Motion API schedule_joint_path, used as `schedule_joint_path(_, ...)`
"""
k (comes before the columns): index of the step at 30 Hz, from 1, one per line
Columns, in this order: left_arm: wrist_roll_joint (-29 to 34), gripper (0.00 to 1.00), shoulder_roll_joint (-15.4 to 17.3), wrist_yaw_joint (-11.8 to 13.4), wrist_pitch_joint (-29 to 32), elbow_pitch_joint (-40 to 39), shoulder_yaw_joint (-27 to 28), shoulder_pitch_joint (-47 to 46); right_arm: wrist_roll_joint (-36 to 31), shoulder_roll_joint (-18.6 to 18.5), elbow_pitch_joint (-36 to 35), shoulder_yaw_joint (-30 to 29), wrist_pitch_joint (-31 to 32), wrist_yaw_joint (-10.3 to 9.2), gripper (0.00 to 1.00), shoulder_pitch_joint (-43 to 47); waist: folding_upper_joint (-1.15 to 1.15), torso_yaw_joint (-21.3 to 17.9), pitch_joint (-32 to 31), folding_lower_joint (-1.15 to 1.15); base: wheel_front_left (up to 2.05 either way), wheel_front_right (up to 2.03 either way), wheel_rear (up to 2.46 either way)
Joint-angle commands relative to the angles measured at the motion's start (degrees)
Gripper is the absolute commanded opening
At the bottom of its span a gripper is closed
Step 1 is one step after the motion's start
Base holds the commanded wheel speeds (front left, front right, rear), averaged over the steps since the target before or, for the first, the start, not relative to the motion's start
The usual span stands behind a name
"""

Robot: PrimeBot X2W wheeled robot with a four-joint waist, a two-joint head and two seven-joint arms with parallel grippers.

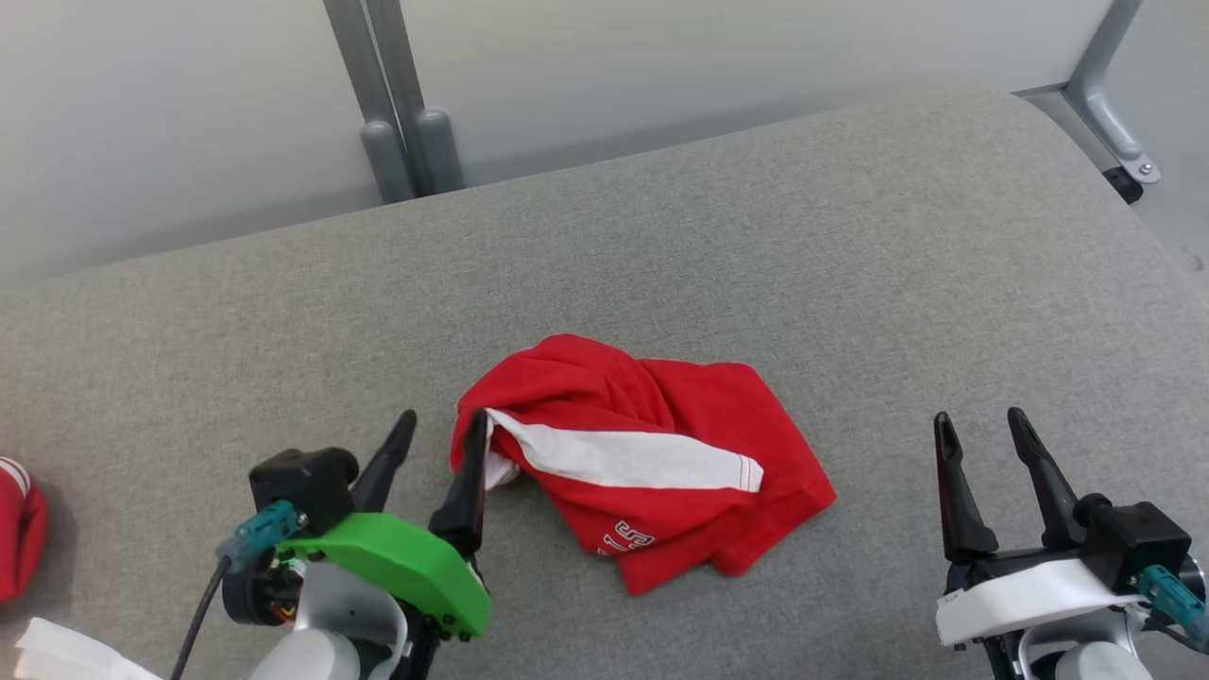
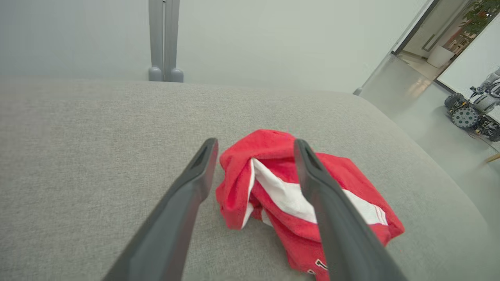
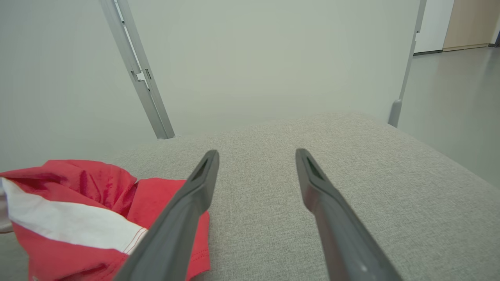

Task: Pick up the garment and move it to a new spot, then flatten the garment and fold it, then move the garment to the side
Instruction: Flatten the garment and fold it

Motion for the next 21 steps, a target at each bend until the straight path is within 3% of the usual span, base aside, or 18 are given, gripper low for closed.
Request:
schedule_joint_path(1,-0.85,1.00,0.85,0.63,1.67,-2.03,-0.40,1.28,-0.01,0.11,-0.16,0.09,-0.20,0.03,1.00,-0.20,0.00,-0.12,0.33,0.00,0.00,0.00,0.00)
schedule_joint_path(4,-0.70,1.00,2.50,2.34,4.76,-3.65,-0.96,2.78,0.01,0.20,-0.31,0.52,-0.20,0.03,1.00,-1.25,0.00,-0.63,1.29,0.00,0.00,0.00,0.00)
schedule_joint_path(8,-4.93,1.00,1.61,2.31,5.83,-1.33,0.52,5.03,0.24,0.20,-0.43,0.42,-0.20,0.02,1.00,-1.56,0.00,-1.24,2.65,0.00,0.00,0.00,0.00)
schedule_joint_path(12,-9.45,1.00,0.15,-0.37,6.42,4.40,1.88,5.69,0.13,0.34,-0.56,-0.06,-0.20,0.03,1.00,-1.80,0.00,-1.39,4.32,0.00,0.00,0.00,0.00)
schedule_joint_path(21,-9.07,1.00,-1.70,-8.26,4.18,15.32,0.91,-1.67,-0.17,0.56,-0.30,0.39,-0.20,0.03,1.00,-3.35,0.00,-2.13,6.08,0.00,0.00,0.00,0.00)
